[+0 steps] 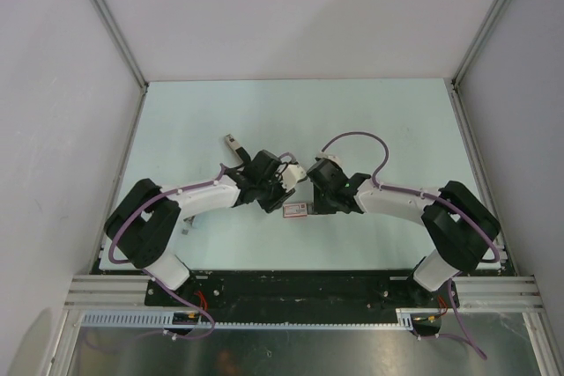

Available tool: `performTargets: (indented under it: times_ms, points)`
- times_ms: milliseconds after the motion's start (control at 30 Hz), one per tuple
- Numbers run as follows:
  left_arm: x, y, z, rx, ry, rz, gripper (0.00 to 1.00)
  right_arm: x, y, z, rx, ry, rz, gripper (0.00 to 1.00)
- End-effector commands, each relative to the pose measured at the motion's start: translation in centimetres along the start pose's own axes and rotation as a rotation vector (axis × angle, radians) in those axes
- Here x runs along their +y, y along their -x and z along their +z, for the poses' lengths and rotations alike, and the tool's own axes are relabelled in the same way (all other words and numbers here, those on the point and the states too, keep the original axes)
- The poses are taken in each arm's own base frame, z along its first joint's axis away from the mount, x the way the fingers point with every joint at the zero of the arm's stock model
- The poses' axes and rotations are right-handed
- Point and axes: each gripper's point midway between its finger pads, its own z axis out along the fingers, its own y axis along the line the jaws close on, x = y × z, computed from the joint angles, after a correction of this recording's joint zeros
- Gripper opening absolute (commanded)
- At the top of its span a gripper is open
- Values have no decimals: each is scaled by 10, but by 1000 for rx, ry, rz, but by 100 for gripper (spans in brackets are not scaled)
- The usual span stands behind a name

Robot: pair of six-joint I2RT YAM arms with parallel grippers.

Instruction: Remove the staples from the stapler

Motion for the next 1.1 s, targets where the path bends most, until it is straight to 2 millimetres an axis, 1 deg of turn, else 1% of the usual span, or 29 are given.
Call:
performTargets:
  times_ms: [0,133,233,467,600,733,933,1067]
  points:
    - [3,14,-7,-61,15,67,36,-1,17,-12,-58,11,20,11]
    - [4,15,-8,-63,19,67,36,-4,23,-14,-69,15,33,11]
    - [4,15,-8,-63,21,68,36,-5,22,-12,-60,15,34,11]
    - [5,16,-8,-65,26,73,36,5,10,-1,-23,37,16,10]
    - [7,18,-9,-68,35,78,36,13,3,5,-6,62,6,10]
    - [8,19,-10,-70,39,80,36,16,1,8,4,70,7,10]
    - [8,19,-9,-69,38,80,36,24,3,8,5,95,2,10]
    - [9,20,-10,-70,40,81,36,28,10,1,-11,108,-4,10]
